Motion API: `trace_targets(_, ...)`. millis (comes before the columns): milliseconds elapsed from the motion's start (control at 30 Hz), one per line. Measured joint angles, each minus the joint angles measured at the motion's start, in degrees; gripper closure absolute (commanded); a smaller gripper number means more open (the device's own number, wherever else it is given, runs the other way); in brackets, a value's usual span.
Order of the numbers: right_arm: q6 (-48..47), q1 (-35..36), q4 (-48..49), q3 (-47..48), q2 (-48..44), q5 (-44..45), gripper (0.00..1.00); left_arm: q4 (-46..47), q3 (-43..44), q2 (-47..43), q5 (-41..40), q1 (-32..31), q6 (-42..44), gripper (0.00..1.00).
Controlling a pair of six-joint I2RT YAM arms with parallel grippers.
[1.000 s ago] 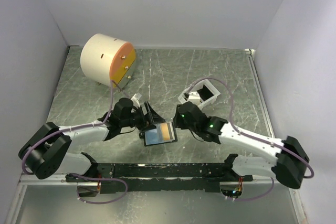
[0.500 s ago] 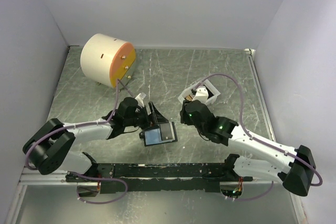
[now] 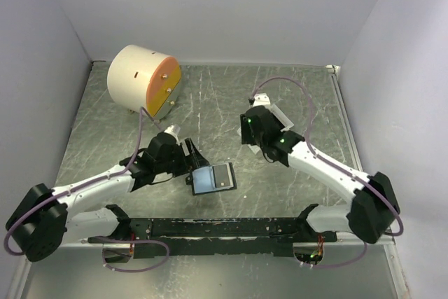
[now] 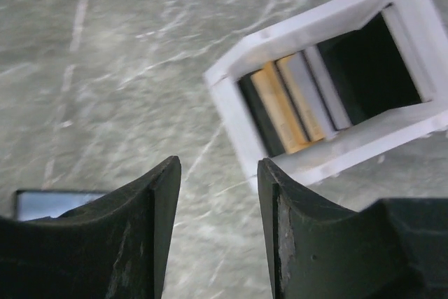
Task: Put the credit cards into the card holder
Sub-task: Turn over the card slot in the card holder, then pick up the credit card from the storage box.
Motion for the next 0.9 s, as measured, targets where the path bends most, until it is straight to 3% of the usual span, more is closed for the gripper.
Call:
trace_targets(167, -5.77, -9.92, 0.72, 3.02, 8.50, -3.10, 0.53, -7.69, -0.04, -4.44, -4.17, 0.00, 2.23, 0.17)
trace_targets(333, -11.69, -14.51, 0.24, 10.54, 19.17, -2.71, 0.55, -11.72, -0.50, -5.22, -5.46, 0.00, 4.17, 0.18)
trace_targets(633, -20.11, -17.73, -3.06, 21.18, 34.36, 4.42, 0.57, -13.46, -1.62, -2.80, -5.11, 0.00, 6.32, 0.19)
trace_targets(900, -22.84, -17.81, -5.46, 23.93, 38.12, 6.19, 0.60, -13.62, -1.79, -2.73, -5.09, 0.00, 7.50, 0.20)
